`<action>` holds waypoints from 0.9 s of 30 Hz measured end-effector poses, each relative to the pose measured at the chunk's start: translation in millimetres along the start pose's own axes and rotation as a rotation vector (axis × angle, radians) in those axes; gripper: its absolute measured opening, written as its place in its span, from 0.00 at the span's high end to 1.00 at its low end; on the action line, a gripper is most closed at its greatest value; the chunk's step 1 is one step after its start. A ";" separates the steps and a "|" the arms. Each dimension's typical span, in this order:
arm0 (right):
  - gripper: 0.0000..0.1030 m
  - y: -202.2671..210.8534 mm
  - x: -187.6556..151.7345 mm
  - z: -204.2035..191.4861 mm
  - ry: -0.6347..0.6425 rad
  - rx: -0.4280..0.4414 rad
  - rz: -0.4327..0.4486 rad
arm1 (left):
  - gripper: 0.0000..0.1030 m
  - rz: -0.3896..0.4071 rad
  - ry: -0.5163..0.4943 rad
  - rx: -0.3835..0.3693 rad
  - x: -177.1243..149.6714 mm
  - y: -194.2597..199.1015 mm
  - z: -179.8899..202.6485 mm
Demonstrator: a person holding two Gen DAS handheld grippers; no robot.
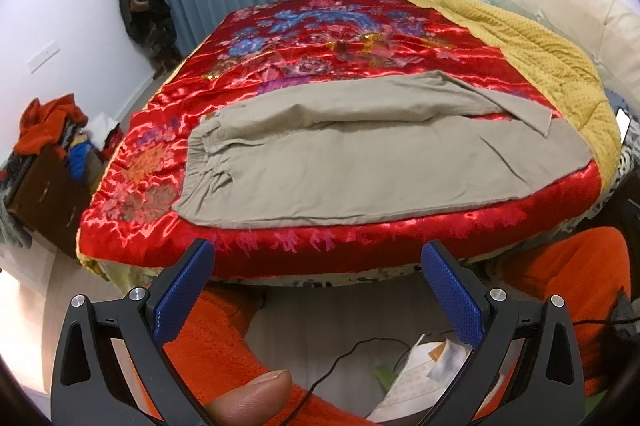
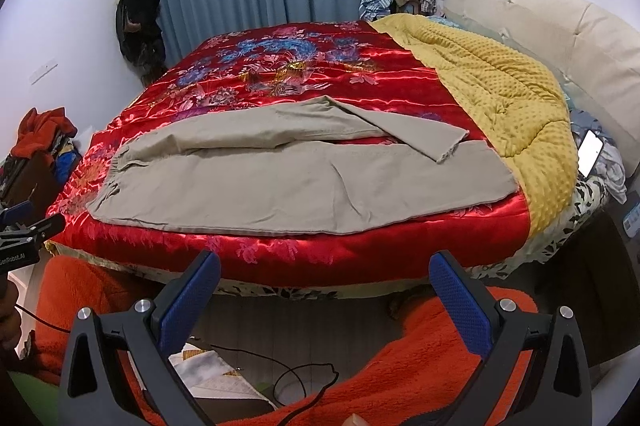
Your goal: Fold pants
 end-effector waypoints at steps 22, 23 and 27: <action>0.00 -9.7 0.3 -6.0 0.007 0.014 -0.016 | 0.01 -0.020 -0.030 0.018 -2.0 -6.5 5.2; 0.00 -10.7 0.6 -5.7 0.009 0.014 -0.017 | 0.01 -0.021 -0.030 0.019 -1.9 -6.6 5.2; 0.00 -14.3 1.1 -7.7 0.013 0.019 -0.022 | 0.01 -0.030 -0.035 0.019 -2.1 -9.0 6.4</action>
Point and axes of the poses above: each gripper's, at about its wrist camera, not at the fingertips, and y roughly against the way its jaws point, z to its right, x to its top, the point moved 9 cm from there along -y, roughly the way its jaws point, and after that the axes turned 14 degrees about y, right-handed, at the moved point
